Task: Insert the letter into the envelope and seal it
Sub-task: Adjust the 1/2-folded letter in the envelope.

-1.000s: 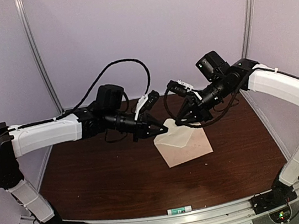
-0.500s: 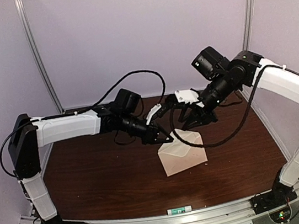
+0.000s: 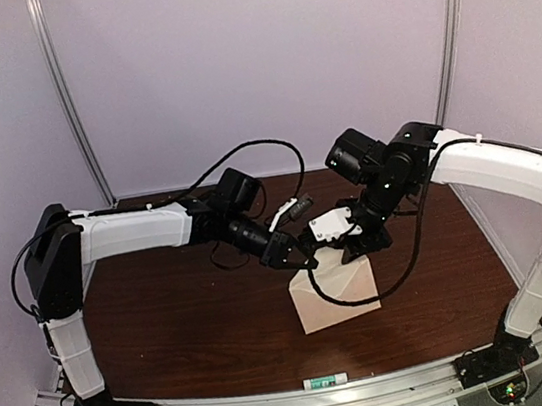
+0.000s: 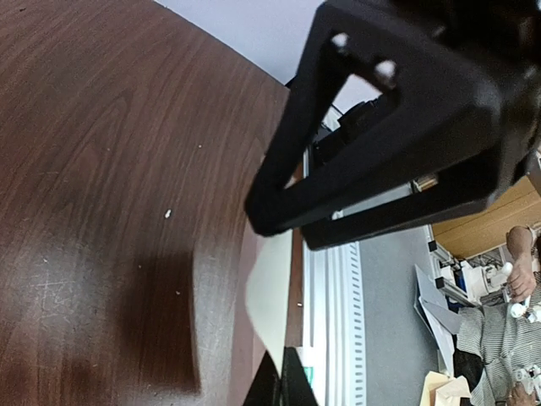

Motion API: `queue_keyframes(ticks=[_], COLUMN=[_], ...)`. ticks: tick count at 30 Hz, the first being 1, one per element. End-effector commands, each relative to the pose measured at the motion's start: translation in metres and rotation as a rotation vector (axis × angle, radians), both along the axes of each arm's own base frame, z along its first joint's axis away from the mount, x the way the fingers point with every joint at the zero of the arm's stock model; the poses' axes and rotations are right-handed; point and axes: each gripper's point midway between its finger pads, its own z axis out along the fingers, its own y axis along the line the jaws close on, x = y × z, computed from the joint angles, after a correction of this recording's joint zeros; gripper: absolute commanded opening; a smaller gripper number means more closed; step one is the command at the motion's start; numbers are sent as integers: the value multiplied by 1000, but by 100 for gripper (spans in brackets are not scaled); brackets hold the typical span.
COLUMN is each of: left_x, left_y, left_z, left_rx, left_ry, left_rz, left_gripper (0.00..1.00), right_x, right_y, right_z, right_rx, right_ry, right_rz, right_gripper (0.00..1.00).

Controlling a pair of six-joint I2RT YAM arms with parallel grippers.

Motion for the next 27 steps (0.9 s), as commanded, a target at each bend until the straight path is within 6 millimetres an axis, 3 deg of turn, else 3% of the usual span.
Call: queue_keyframes(ticks=[1,9,14,17,27], left_x=[3,4,6,9,11], left_y=[-5,-5,-6,-7,-6], left_z=[19,18,8,4,2], left_rx=[-72,-81,-63,-49,-41], left_ry=[12,42,57,66,79], left_rz=[-18,-20,-12,1,8], left_gripper=[0,0,0,0,0], right_x=[0,0,10,4,-12], right_y=[-10,-10,-9,-5,-18], right_z=[-18,-27,5,27,-3], right_rx=[-74,-90,-51,-3,-47], right_ry=[-34,-49,-111,-107,-35], right_rz=[8,1,-36,-31,-26], right_gripper=[32,31,37,41,38])
